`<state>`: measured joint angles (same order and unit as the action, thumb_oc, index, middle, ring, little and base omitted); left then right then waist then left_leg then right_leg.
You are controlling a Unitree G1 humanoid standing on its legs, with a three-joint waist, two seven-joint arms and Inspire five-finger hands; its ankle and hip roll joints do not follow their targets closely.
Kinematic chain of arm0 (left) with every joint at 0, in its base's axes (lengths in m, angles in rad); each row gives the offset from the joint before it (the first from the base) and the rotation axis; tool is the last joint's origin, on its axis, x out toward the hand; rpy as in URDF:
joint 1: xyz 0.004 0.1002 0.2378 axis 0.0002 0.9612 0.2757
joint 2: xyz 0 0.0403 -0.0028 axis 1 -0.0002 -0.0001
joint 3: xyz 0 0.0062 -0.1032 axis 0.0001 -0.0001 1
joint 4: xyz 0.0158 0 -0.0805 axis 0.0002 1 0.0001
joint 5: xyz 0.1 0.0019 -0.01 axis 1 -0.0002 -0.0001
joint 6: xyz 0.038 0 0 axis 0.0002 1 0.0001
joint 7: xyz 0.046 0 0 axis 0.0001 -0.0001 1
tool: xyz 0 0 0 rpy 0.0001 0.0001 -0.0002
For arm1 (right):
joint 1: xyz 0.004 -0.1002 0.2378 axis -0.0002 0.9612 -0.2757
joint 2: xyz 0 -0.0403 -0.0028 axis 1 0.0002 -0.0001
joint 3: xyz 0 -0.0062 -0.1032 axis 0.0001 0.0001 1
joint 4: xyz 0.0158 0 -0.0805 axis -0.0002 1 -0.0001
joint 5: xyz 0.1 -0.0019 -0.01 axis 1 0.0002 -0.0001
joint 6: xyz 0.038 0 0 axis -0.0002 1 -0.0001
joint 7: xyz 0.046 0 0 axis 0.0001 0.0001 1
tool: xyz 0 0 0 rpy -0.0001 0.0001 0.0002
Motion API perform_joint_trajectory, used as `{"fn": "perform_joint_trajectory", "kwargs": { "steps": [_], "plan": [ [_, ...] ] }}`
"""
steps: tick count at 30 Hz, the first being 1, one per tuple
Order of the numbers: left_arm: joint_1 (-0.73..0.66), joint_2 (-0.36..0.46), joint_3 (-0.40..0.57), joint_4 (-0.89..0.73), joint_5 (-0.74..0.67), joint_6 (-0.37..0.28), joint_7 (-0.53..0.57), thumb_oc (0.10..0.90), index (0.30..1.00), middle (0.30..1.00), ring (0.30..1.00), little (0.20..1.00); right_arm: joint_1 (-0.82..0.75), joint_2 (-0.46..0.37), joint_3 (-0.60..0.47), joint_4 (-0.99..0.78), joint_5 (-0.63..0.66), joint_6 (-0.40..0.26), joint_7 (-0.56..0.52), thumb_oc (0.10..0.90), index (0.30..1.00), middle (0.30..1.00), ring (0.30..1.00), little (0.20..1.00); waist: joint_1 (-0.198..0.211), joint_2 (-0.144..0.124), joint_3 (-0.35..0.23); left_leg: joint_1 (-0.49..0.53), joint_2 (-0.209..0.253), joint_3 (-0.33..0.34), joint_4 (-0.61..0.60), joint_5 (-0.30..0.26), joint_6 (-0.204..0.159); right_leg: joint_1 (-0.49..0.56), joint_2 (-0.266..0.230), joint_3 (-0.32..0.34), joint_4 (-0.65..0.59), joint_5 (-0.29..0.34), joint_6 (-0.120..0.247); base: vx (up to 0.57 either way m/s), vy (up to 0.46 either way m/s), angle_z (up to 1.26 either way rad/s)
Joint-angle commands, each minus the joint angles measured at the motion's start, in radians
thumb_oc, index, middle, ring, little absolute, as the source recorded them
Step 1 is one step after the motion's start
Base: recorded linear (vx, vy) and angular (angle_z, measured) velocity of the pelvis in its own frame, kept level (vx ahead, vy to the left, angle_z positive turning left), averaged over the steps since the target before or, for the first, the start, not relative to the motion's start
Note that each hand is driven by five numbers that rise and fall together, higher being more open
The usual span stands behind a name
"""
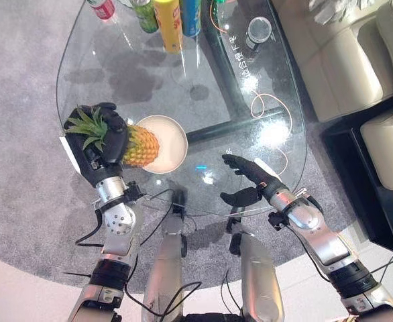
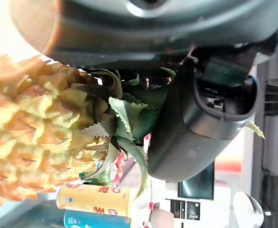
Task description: Pick up the fruit to the plate
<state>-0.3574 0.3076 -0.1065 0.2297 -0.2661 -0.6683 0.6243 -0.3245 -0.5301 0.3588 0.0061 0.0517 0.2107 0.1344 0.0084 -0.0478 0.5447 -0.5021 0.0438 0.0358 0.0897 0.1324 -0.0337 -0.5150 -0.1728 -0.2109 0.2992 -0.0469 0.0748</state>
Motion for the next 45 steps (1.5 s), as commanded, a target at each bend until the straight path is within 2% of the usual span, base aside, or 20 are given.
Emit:
{"fn": "perform_joint_trajectory", "kwargs": {
  "steps": [1, 8, 18, 27, 33, 37, 41, 45],
  "plan": [
    [-0.110, 0.085, 0.036, -0.087, 0.166, -0.175, 0.058, 0.100, 0.300, 0.300, 0.300, 0.200, -0.055, 0.008, 0.012, -0.070, 0.064, -0.033, 0.008, 0.800, 0.900, 0.900, 0.900, 0.900, -0.003, -0.036, -0.025, -0.059, -0.002, 0.007, 0.115, -0.072, -0.001, -0.031, 0.028, 0.050, -0.067, 0.097, 0.004, -0.04, 0.043, -0.01],
    [-0.180, 0.104, 0.029, -0.015, 0.264, -0.206, 0.170, 0.100, 0.300, 0.300, 0.300, 0.200, -0.089, 0.014, 0.053, -0.041, 0.064, -0.004, 0.028, 0.800, 0.900, 0.900, 0.900, 0.900, -0.027, -0.034, -0.025, -0.164, 0.001, 0.020, 0.191, -0.096, -0.004, -0.141, 0.042, 0.072, 0.004, 0.078, -0.006, -0.02, 0.082, -0.07],
    [-0.254, 0.115, 0.017, 0.063, 0.381, -0.242, 0.300, 0.100, 0.300, 0.300, 0.300, 0.200, -0.136, 0.012, 0.124, 0.000, 0.133, 0.078, 0.141, 0.800, 0.900, 0.900, 0.900, 0.900, -0.036, -0.028, -0.025, -0.301, -0.010, 0.020, 0.244, -0.095, -0.007, -0.279, 0.050, 0.080, 0.057, 0.078, -0.016, -0.02, 0.070, -0.02],
    [-0.325, 0.116, -0.020, 0.189, 0.439, -0.269, 0.447, 0.100, 0.300, 0.300, 0.300, 0.200, -0.175, 0.009, 0.152, 0.074, 0.151, 0.039, 0.127, 0.800, 0.900, 0.900, 0.900, 0.900, -0.040, -0.027, -0.025, -0.382, -0.023, 0.006, 0.273, -0.093, -0.007, -0.363, 0.050, 0.082, 0.074, 0.087, -0.020, -0.01, 0.038, 0.00],
    [-0.351, 0.125, -0.024, 0.224, 0.443, -0.279, 0.479, 0.100, 0.300, 0.300, 0.300, 0.200, -0.196, 0.002, 0.154, 0.092, 0.153, 0.039, 0.132, 0.800, 0.900, 0.900, 0.900, 0.900, -0.044, -0.028, -0.025, -0.411, -0.026, 0.003, 0.289, -0.094, -0.008, -0.394, 0.051, 0.079, 0.088, 0.089, -0.021, -0.01, 0.036, 0.00],
    [-0.382, 0.131, -0.050, 0.263, 0.463, -0.256, 0.539, 0.100, 0.300, 0.300, 0.300, 0.200, -0.212, -0.017, 0.160, 0.110, 0.161, 0.025, 0.144, 0.800, 0.900, 0.900, 0.900, 0.900, -0.050, -0.021, -0.025, -0.436, -0.029, -0.005, 0.307, -0.092, -0.011, -0.427, 0.050, 0.089, 0.114, 0.088, -0.024, -0.02, 0.065, 0.01],
    [-0.405, 0.139, -0.058, 0.305, 0.464, -0.224, 0.552, 0.100, 0.300, 0.300, 0.300, 0.200, -0.222, -0.012, 0.158, 0.121, 0.160, 0.015, 0.143, 0.800, 0.900, 0.900, 0.900, 0.900, -0.051, -0.022, -0.025, -0.448, -0.031, -0.007, 0.322, -0.099, -0.008, -0.442, 0.046, 0.082, 0.126, 0.086, -0.023, -0.01, 0.001, 0.03],
    [-0.431, 0.160, -0.070, 0.362, 0.452, -0.221, 0.574, 0.100, 0.300, 0.300, 0.300, 0.200, -0.243, -0.022, 0.166, 0.142, 0.176, 0.008, 0.140, 0.800, 0.900, 0.900, 0.900, 0.900, -0.055, -0.026, -0.025, -0.454, -0.030, -0.010, 0.325, -0.095, -0.015, -0.444, 0.046, 0.079, 0.123, 0.090, -0.025, 0.00, 0.000, 0.00]
  ]
}}
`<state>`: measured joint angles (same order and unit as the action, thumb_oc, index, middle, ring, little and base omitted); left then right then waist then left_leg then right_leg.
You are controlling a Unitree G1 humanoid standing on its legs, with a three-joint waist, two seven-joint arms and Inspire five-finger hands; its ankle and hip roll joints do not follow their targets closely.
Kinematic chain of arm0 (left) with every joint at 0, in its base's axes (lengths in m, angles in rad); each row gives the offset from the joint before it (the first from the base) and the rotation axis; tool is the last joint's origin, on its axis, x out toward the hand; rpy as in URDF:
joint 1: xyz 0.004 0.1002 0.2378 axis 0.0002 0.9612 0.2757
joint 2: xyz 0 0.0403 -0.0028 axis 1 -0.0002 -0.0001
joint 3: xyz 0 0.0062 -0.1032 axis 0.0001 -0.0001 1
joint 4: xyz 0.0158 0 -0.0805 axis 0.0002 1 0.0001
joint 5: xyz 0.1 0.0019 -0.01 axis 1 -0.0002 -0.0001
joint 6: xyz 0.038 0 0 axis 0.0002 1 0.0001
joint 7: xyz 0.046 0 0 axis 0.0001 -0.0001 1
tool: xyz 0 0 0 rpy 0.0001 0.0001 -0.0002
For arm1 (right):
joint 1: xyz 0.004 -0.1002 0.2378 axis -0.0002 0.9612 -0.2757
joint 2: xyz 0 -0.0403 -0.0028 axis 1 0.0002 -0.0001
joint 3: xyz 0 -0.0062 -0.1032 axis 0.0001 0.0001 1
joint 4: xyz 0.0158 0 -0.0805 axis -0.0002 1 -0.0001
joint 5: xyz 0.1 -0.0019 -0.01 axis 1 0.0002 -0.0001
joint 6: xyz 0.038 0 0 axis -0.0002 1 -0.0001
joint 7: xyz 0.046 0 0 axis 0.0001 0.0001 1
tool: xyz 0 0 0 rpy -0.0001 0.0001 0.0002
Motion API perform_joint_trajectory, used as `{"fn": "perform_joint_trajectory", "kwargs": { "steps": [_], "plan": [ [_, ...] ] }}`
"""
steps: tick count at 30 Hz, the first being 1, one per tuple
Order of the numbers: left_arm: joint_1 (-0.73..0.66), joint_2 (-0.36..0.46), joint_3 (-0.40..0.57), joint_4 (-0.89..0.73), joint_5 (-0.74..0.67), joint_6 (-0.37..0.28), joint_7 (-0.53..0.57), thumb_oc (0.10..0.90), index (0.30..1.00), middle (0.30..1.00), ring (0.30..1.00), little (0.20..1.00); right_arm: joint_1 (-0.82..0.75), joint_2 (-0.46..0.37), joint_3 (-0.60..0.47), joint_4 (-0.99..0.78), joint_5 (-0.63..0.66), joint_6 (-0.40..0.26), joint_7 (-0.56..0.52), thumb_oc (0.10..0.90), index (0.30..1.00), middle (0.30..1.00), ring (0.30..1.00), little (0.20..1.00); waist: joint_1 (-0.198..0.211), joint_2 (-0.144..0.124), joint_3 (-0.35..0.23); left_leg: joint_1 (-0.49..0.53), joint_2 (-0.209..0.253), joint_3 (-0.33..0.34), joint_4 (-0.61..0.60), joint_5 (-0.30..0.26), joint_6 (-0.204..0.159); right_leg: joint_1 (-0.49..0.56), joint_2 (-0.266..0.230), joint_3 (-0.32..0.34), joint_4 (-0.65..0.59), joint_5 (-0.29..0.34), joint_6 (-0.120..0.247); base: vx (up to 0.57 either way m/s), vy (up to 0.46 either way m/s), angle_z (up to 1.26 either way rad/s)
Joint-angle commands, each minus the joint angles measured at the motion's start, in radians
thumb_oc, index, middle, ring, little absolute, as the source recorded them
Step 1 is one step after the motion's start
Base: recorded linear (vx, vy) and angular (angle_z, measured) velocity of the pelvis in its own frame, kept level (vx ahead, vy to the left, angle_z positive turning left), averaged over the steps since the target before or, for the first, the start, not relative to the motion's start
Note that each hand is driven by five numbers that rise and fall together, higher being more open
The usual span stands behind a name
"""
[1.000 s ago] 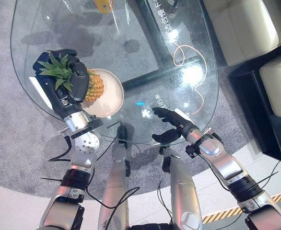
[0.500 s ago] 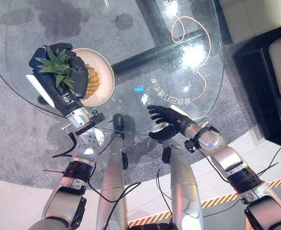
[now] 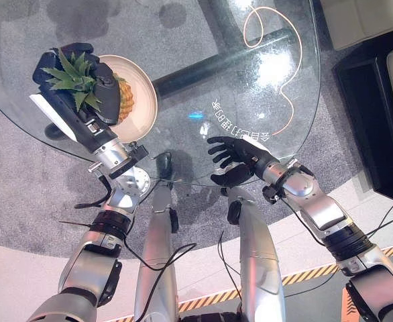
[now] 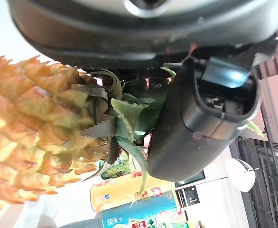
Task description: Pick up the fruit to the plate
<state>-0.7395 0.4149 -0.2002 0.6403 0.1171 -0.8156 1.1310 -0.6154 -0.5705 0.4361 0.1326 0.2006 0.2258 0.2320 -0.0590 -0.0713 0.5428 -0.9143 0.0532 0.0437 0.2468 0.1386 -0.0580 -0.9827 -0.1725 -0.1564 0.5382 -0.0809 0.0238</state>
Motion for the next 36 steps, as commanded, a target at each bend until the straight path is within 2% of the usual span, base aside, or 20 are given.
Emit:
{"fn": "perform_joint_trajectory", "kwargs": {
  "steps": [1, 25, 26, 27, 28, 36],
  "plan": [
    [-0.052, 0.055, 0.021, -0.038, 0.065, -0.076, 0.073, 0.100, 0.300, 0.300, 0.300, 0.200, 0.047, 0.018, 0.091, 0.019, 0.028, -0.010, 0.039, 0.800, 0.900, 0.900, 0.900, 0.900, 0.011, -0.003, -0.023, -0.044, -0.038, -0.019, 0.167, -0.100, 0.008, 0.021, 0.046, 0.025, -0.117, 0.125, 0.025, 0.00, 0.000, 0.00],
    [-0.113, 0.051, 0.000, 0.070, -0.060, -0.083, 0.005, 0.100, 0.300, 0.300, 0.300, 0.200, 0.003, 0.059, 0.107, 0.077, 0.035, -0.037, 0.021, 0.800, 0.900, 0.900, 0.900, 0.900, 0.004, -0.021, -0.023, -0.038, -0.039, -0.017, 0.149, -0.091, 0.005, 0.037, 0.057, 0.014, -0.138, 0.127, 0.022, 0.00, 0.000, 0.00],
    [-0.113, 0.050, 0.000, 0.070, -0.060, -0.084, 0.002, 0.289, 0.462, 0.462, 0.462, 0.389, 0.002, 0.060, 0.107, 0.076, 0.035, -0.037, 0.021, 0.800, 0.900, 0.900, 0.900, 0.900, 0.004, -0.021, -0.023, -0.039, -0.039, -0.017, 0.149, -0.090, 0.005, 0.036, 0.057, 0.014, -0.139, 0.128, 0.022, 0.00, 0.000, 0.00],
    [-0.113, 0.050, 0.000, 0.070, -0.060, -0.084, 0.001, 0.289, 0.462, 0.462, 0.462, 0.389, 0.002, 0.060, 0.107, 0.076, 0.035, -0.037, 0.021, 0.800, 0.900, 0.900, 0.900, 0.900, 0.004, -0.021, -0.023, -0.039, -0.039, -0.017, 0.149, -0.090, 0.005, 0.036, 0.057, 0.014, -0.139, 0.128, 0.022, 0.00, 0.000, 0.00],
    [-0.111, 0.047, -0.002, 0.068, -0.070, -0.078, -0.019, 0.800, 0.900, 0.900, 0.900, 0.900, 0.005, 0.066, 0.104, 0.072, 0.030, -0.037, 0.022, 0.800, 0.900, 0.900, 0.900, 0.900, 0.003, -0.019, -0.023, -0.035, -0.042, -0.016, 0.140, -0.089, 0.006, 0.038, 0.058, 0.015, -0.145, 0.131, 0.023, 0.00, 0.000, 0.00],
    [-0.109, 0.050, 0.001, 0.075, -0.104, -0.086, -0.027, 0.800, 0.900, 0.900, 0.900, 0.900, 0.001, 0.067, 0.099, 0.077, 0.030, -0.040, 0.006, 0.800, 0.900, 0.900, 0.900, 0.900, 0.004, -0.019, -0.023, -0.026, -0.041, -0.010, 0.133, -0.086, 0.005, 0.051, 0.058, 0.009, -0.152, 0.130, 0.024, 0.00, 0.000, 0.00]
  ]
}}
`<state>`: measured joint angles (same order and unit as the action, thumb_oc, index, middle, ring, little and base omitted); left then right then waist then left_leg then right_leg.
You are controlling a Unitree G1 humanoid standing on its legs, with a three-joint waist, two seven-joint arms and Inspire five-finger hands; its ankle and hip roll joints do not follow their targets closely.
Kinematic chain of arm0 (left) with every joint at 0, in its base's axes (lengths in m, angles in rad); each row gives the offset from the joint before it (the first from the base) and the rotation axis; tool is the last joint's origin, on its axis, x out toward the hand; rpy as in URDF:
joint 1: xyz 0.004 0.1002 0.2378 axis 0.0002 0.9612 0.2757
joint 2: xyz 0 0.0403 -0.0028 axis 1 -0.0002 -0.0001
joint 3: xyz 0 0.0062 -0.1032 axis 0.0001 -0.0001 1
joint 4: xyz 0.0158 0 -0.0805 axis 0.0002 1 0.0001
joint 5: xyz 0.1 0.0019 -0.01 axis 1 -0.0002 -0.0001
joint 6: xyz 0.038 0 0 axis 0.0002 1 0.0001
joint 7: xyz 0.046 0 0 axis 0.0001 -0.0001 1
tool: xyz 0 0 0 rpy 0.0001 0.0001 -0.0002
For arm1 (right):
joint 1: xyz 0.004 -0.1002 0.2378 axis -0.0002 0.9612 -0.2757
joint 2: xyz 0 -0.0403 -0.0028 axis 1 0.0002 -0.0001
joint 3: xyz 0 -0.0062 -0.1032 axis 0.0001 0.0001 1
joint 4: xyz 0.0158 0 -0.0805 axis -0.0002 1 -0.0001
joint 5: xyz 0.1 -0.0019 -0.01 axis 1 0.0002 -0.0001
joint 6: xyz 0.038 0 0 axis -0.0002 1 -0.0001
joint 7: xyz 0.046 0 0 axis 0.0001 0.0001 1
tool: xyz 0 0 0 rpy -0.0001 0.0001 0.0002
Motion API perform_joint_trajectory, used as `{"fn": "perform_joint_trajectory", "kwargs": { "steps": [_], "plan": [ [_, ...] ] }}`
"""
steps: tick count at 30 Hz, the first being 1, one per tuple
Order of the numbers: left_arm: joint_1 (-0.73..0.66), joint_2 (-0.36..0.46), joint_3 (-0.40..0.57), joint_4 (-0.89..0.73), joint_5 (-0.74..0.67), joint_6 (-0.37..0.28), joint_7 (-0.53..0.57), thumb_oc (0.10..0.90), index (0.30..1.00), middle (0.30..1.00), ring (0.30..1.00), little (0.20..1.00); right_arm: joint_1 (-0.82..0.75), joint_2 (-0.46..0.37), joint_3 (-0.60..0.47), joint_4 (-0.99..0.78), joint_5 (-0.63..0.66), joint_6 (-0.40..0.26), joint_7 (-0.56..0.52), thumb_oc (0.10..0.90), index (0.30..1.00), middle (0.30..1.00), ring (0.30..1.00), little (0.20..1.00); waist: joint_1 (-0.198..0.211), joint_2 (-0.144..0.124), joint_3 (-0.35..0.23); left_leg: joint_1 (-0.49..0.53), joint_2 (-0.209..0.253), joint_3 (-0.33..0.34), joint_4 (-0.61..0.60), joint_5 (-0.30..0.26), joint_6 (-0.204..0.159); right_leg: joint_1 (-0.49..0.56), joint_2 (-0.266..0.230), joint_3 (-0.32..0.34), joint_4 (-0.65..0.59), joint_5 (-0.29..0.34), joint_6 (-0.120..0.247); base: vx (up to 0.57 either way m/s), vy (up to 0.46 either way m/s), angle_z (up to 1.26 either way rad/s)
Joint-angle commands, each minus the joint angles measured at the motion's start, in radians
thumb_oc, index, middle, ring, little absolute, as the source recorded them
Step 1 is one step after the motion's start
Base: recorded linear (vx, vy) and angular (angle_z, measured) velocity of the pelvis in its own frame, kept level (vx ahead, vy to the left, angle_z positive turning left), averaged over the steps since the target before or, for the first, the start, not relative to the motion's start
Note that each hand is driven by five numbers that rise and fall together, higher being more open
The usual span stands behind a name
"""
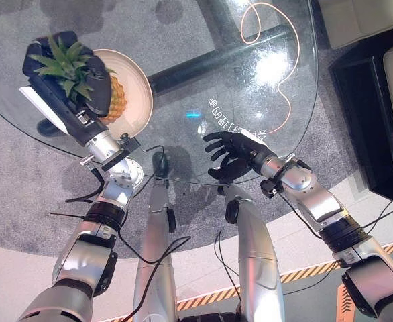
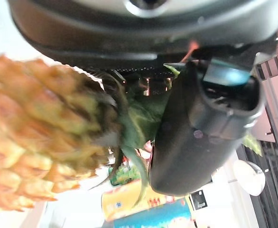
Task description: Pick up the fruit to the plate
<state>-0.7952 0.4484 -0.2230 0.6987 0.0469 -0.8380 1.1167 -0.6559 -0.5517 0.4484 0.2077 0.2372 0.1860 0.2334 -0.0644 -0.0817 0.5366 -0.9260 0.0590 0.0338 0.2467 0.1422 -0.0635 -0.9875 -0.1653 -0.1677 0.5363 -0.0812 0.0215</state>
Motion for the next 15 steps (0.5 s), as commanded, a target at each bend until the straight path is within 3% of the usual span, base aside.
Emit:
{"fn": "perform_joint_trajectory", "kwargs": {
  "steps": [1, 15],
  "plan": [
    [-0.052, 0.016, 0.024, 0.017, -0.036, -0.064, -0.014, 0.800, 0.900, 0.900, 0.900, 0.900, 0.042, 0.049, 0.086, 0.002, -0.007, 0.000, 0.004, 0.800, 0.900, 0.900, 0.900, 0.900, 0.010, -0.009, -0.017, -0.014, -0.047, -0.001, 0.133, -0.088, 0.010, 0.056, 0.050, 0.020, -0.151, 0.131, 0.027, 0.00, 0.000, 0.00],
    [-0.028, 0.011, 0.021, 0.024, -0.036, -0.036, -0.034, 0.800, 0.900, 0.900, 0.900, 0.900, 0.060, 0.066, 0.077, -0.001, -0.018, -0.002, -0.007, 0.800, 0.900, 0.900, 0.900, 0.900, 0.015, -0.001, -0.017, 0.011, -0.047, 0.000, 0.121, -0.086, 0.009, 0.078, 0.045, 0.014, -0.150, 0.124, 0.027, 0.00, -0.007, 0.01]
  ]
}}
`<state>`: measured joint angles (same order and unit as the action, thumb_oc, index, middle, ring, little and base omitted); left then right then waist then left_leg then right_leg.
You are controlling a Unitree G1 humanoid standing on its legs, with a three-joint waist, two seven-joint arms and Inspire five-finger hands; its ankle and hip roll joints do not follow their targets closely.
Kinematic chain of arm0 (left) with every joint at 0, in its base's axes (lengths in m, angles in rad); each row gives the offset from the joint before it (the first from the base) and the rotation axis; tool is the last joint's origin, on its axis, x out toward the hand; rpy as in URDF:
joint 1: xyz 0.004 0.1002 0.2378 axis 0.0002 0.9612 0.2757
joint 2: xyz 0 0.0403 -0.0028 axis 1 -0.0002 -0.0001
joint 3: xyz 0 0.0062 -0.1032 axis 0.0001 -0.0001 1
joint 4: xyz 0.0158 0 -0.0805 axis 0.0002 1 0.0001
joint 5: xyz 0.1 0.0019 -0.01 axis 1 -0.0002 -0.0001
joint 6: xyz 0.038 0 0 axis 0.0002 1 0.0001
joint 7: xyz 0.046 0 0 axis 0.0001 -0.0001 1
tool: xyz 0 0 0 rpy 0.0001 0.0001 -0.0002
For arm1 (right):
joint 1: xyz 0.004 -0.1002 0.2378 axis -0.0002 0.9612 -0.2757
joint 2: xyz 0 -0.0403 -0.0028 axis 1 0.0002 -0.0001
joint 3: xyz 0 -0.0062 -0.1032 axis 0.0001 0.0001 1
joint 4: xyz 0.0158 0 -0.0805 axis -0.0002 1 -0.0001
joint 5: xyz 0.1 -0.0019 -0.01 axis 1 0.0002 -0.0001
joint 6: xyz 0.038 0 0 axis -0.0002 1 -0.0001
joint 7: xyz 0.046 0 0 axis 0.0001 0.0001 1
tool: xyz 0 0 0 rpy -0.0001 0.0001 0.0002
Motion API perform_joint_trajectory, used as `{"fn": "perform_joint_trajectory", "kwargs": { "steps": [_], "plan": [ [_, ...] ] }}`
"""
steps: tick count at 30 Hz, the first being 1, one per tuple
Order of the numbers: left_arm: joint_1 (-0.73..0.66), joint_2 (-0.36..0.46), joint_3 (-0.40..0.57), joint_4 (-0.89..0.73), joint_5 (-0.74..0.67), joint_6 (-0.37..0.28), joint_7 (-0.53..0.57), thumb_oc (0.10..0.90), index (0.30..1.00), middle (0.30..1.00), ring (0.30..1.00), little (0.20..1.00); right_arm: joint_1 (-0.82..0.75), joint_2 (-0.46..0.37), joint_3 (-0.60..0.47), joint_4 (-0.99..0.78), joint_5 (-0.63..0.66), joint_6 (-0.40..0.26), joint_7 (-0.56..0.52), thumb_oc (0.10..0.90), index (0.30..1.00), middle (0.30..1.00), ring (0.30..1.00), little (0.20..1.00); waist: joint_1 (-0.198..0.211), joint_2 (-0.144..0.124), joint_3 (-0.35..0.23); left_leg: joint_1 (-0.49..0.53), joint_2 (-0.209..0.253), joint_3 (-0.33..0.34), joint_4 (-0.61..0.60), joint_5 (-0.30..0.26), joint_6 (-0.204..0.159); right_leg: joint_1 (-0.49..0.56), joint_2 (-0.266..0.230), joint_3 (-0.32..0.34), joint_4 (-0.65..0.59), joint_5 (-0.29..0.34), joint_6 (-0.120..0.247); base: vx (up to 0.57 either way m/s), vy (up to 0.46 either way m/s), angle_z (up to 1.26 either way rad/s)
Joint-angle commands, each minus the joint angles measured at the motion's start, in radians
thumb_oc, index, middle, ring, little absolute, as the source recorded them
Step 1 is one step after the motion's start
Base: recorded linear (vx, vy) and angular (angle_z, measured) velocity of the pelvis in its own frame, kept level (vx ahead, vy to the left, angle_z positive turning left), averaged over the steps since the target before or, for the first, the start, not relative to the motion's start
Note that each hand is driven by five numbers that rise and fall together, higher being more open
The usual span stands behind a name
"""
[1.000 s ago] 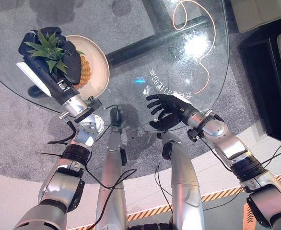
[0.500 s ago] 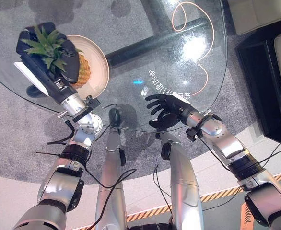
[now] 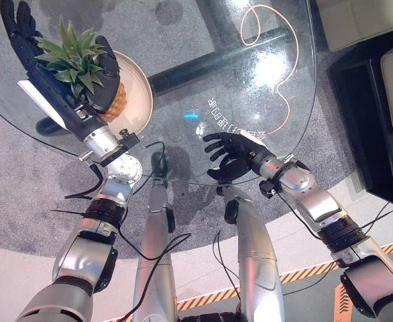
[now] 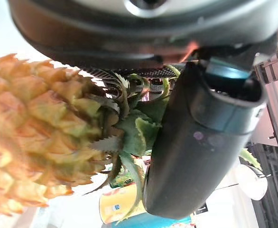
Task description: Pick up the fruit to the plate
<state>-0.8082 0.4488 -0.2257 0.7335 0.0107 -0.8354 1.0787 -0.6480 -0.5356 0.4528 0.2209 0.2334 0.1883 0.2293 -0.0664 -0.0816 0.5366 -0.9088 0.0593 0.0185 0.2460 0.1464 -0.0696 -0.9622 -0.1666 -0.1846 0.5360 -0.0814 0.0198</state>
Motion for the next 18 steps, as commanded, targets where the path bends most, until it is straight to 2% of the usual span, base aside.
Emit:
{"fn": "perform_joint_trajectory", "kwargs": {
  "steps": [1, 9, 18],
  "plan": [
    [-0.012, 0.011, 0.026, -0.010, -0.004, -0.038, 0.002, 0.800, 0.900, 0.900, 0.900, 0.900, 0.055, 0.052, 0.072, -0.014, -0.015, -0.005, -0.005, 0.800, 0.900, 0.900, 0.900, 0.900, 0.017, 0.000, -0.017, -0.003, -0.047, 0.016, 0.118, -0.090, 0.015, 0.056, 0.046, 0.029, -0.152, 0.123, 0.028, 0.00, 0.000, 0.00],
    [0.006, 0.011, 0.026, -0.004, -0.022, -0.034, -0.006, 0.800, 0.900, 0.900, 0.900, 0.900, 0.067, 0.055, 0.070, -0.013, -0.021, -0.012, -0.006, 0.800, 0.900, 0.900, 0.900, 0.900, 0.018, 0.002, -0.017, 0.013, -0.044, 0.016, 0.113, -0.090, 0.014, 0.073, 0.045, 0.030, -0.154, 0.119, 0.027, 0.00, -0.004, 0.00],
    [0.061, 0.015, 0.039, -0.007, -0.020, -0.020, -0.019, 0.800, 0.900, 0.900, 0.900, 0.900, 0.094, 0.063, 0.066, -0.035, -0.019, -0.017, -0.010, 0.800, 0.900, 0.900, 0.900, 0.900, 0.027, 0.003, -0.017, 0.071, -0.045, 0.021, 0.084, -0.083, 0.012, 0.138, 0.047, 0.019, -0.180, 0.118, 0.030, 0.00, -0.033, 0.00]
  ]
}}
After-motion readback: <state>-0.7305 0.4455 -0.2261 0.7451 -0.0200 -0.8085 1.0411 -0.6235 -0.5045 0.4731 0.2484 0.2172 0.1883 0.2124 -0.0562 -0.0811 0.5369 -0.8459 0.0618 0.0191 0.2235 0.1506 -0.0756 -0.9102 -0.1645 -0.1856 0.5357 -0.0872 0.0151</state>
